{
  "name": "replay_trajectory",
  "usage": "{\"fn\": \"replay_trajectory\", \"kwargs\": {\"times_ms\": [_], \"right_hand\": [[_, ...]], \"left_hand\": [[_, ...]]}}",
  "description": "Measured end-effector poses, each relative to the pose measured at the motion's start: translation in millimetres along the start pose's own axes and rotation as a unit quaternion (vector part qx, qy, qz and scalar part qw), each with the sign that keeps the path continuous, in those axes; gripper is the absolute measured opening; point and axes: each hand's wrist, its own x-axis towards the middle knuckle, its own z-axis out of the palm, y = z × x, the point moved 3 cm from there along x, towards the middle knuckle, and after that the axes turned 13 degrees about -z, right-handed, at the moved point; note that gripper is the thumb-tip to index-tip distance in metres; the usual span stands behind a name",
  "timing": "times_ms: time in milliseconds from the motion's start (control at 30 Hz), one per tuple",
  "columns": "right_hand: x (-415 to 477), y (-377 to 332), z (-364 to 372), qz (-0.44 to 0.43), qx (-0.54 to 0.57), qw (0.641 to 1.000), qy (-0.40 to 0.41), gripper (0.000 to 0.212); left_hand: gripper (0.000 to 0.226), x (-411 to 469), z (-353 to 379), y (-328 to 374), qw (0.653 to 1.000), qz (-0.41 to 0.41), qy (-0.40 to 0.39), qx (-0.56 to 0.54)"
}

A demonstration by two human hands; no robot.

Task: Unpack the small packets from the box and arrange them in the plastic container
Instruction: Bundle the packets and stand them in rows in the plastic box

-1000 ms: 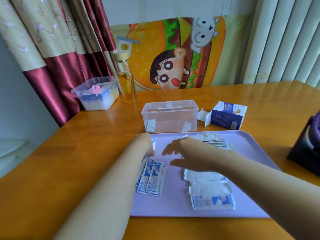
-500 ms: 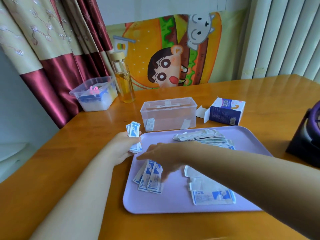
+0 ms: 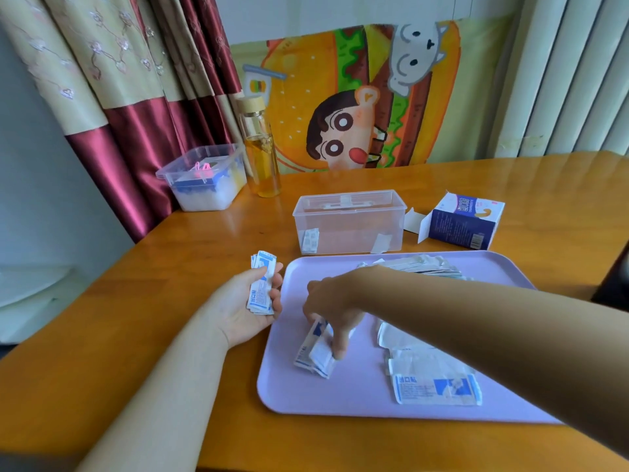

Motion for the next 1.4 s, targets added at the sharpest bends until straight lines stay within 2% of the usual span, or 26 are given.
{"fn": "replay_trajectory", "kwargs": {"times_ms": [67,233,433,600,667,733,767,833,867,900,1000,1033,1100,1233,1267,1367,1400], "right_hand": [[3,1,2,-0.004,0.002,1.0,0.004,0.06],[-7,1,4,0.007,0.061,0.998,0.008,0.06],[-8,2,12,0.009,0.046,0.999,-0.006,0.058],[-26,-5,24,0.007,0.084,0.995,0.045,0.043],[-42,1,22,0.018,0.147,0.983,0.11,0.027],[-58,14,14,0.048,0.265,0.934,0.233,0.014],[-63,20,12,0.066,0.367,0.877,0.303,0.016],[-62,23,13,0.073,0.577,0.704,0.408,0.017],[-59,24,17,0.08,0.615,0.653,0.434,0.015],[-54,23,22,0.093,0.612,0.643,0.452,0.016],[-44,9,33,0.122,0.551,0.67,0.482,0.012],[-44,4,34,0.128,0.505,0.693,0.498,0.01],[-42,-3,40,0.142,0.393,0.747,0.517,0.021],[-53,-9,37,0.144,0.289,0.812,0.485,0.031],[-58,-8,36,0.128,0.293,0.823,0.469,0.04],[-74,-5,35,0.061,0.312,0.862,0.394,0.101],[-78,-7,36,0.046,0.297,0.882,0.364,0.113]], "left_hand": [[0.025,-1,1,-2,1.0,-0.001,-0.005,-0.011],[0.023,-5,8,-6,1.0,0.0,-0.012,-0.015],[0.023,-11,13,-7,1.0,0.003,-0.012,0.008],[0.022,-11,10,-13,1.0,-0.004,-0.005,0.006],[0.023,-13,11,-17,1.0,-0.001,-0.014,-0.012],[0.026,-14,16,-22,0.998,0.007,-0.025,-0.051],[0.028,-14,20,-26,0.997,0.011,-0.03,-0.074],[0.035,-14,31,-35,0.993,0.016,-0.037,-0.109],[0.04,-13,38,-41,0.992,0.014,-0.04,-0.118],[0.044,-13,44,-47,0.992,0.014,-0.042,-0.12],[0.045,-18,64,-60,0.992,0.026,-0.062,-0.105],[0.042,-20,68,-64,0.992,0.028,-0.066,-0.105],[0.031,-21,70,-70,0.991,0.023,-0.059,-0.116],[0.029,-21,64,-73,0.99,0.004,-0.046,-0.135],[0.028,-20,63,-73,0.989,0.003,-0.048,-0.141],[0.023,-23,64,-70,0.99,-0.004,-0.06,-0.132],[0.021,-23,64,-71,0.992,-0.01,-0.06,-0.108]]}}
